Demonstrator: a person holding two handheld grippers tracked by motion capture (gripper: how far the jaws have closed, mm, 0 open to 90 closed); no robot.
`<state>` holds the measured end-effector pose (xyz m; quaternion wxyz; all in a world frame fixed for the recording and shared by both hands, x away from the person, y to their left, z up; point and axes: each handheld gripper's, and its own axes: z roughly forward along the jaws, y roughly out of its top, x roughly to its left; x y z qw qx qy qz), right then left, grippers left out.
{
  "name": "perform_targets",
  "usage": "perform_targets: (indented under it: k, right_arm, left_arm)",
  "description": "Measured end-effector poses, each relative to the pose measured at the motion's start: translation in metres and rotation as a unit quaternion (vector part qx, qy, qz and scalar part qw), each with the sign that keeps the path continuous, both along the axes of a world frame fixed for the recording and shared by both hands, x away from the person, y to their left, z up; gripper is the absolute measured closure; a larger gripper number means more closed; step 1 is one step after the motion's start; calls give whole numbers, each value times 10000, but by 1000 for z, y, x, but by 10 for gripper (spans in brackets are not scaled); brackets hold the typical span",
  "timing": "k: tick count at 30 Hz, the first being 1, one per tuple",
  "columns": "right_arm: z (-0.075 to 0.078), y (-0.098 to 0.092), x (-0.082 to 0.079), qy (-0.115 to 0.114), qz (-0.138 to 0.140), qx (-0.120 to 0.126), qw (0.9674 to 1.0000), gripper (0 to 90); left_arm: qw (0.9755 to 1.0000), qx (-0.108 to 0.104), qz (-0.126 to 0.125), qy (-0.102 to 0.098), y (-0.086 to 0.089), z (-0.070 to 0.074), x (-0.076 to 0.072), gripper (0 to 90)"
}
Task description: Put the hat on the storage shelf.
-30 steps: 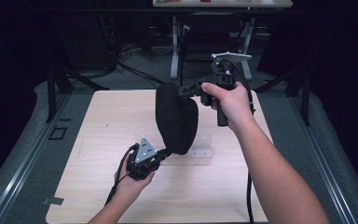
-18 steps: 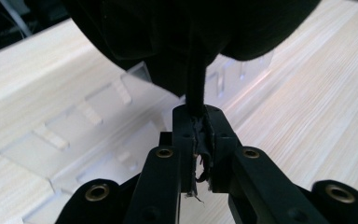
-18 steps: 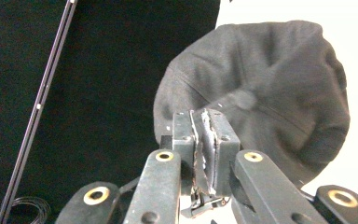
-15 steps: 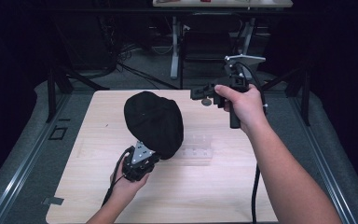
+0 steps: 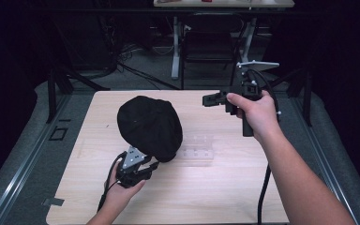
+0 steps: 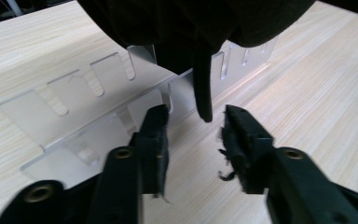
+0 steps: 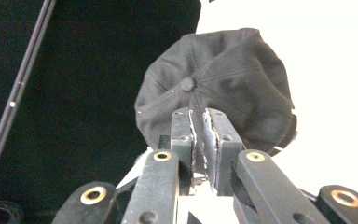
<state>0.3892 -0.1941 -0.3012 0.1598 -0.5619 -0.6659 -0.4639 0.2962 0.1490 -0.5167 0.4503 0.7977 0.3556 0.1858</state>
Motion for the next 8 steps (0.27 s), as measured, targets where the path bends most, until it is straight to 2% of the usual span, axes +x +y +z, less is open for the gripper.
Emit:
perform_targets:
  k: [4, 8]
  right_arm:
    - [-6, -4, -12, -170, -53, -211, 9996, 800]
    - [-14, -6, -28, -515, -112, -678, 9963, 781]
  left_arm:
    - [9998, -170, 103, 37, 15, 2, -5, 522]
    - [9991, -346, 200, 106, 27, 3, -9, 489]
